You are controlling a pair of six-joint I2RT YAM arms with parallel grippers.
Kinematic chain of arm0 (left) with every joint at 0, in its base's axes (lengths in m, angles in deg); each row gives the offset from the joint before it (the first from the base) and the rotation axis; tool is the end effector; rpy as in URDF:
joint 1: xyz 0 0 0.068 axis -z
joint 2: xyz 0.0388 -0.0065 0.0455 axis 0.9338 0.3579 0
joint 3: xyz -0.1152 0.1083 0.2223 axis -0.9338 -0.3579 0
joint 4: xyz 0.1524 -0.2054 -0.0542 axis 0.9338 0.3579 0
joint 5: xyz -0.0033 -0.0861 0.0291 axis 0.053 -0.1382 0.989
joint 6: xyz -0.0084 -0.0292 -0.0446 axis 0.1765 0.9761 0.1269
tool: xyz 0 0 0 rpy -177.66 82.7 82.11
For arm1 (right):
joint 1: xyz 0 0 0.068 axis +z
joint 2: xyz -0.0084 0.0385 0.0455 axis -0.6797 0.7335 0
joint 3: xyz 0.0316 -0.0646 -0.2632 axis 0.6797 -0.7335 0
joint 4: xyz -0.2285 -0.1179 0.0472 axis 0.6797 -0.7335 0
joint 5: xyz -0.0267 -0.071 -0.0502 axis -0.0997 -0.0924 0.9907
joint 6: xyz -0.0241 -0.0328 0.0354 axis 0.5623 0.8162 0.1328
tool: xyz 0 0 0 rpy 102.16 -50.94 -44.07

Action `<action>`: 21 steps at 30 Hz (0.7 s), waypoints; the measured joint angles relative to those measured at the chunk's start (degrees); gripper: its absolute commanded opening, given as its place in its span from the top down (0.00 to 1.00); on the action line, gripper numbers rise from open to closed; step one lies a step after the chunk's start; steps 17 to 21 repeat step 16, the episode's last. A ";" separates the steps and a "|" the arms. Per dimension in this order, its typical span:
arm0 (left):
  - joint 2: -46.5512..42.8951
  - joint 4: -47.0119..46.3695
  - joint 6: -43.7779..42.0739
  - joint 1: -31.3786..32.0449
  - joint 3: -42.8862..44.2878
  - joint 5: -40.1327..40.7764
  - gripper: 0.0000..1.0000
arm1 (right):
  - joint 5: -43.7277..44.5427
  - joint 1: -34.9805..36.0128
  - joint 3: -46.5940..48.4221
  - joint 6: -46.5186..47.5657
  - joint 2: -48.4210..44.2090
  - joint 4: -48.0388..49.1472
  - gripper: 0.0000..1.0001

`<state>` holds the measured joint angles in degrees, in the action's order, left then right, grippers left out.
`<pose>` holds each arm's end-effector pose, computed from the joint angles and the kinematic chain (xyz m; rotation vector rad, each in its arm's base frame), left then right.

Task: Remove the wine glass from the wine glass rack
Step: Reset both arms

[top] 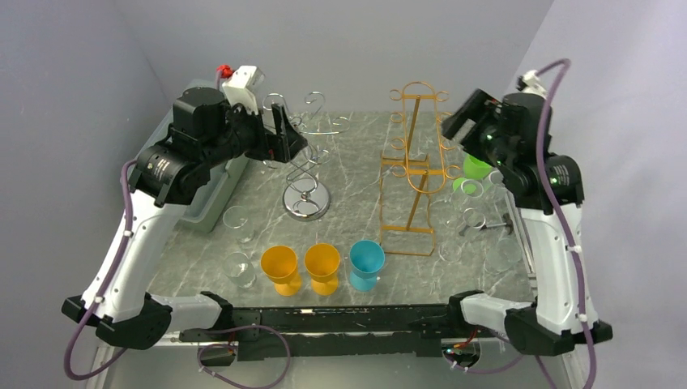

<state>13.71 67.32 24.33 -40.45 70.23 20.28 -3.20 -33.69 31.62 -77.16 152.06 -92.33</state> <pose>0.1886 -0.1102 0.5027 0.2734 1.9553 -0.7446 0.1788 0.0229 0.4993 0.5872 1.9303 0.3530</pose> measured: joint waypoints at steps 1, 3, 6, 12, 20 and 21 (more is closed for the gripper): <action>0.52 0.13 -0.07 0.00 0.81 1.03 0.01 | 1.14 3.39 1.31 0.11 1.16 0.37 0.01; 1.40 0.44 -0.28 0.02 2.12 3.15 0.01 | 3.39 9.38 3.67 0.66 3.34 1.66 0.00; 2.71 1.44 -1.01 0.02 3.96 6.51 0.01 | 6.71 18.34 7.72 2.69 7.21 3.85 0.00; 3.67 2.12 -2.62 0.00 5.44 12.96 0.01 | 10.03 30.84 10.56 8.35 12.76 10.12 0.00; 4.22 2.36 -3.52 0.00 6.32 14.53 0.01 | 10.10 33.09 10.43 10.99 14.43 12.63 0.00; 4.22 2.36 -3.52 0.00 6.32 14.53 0.01 | 10.10 33.09 10.43 10.99 14.43 12.63 0.00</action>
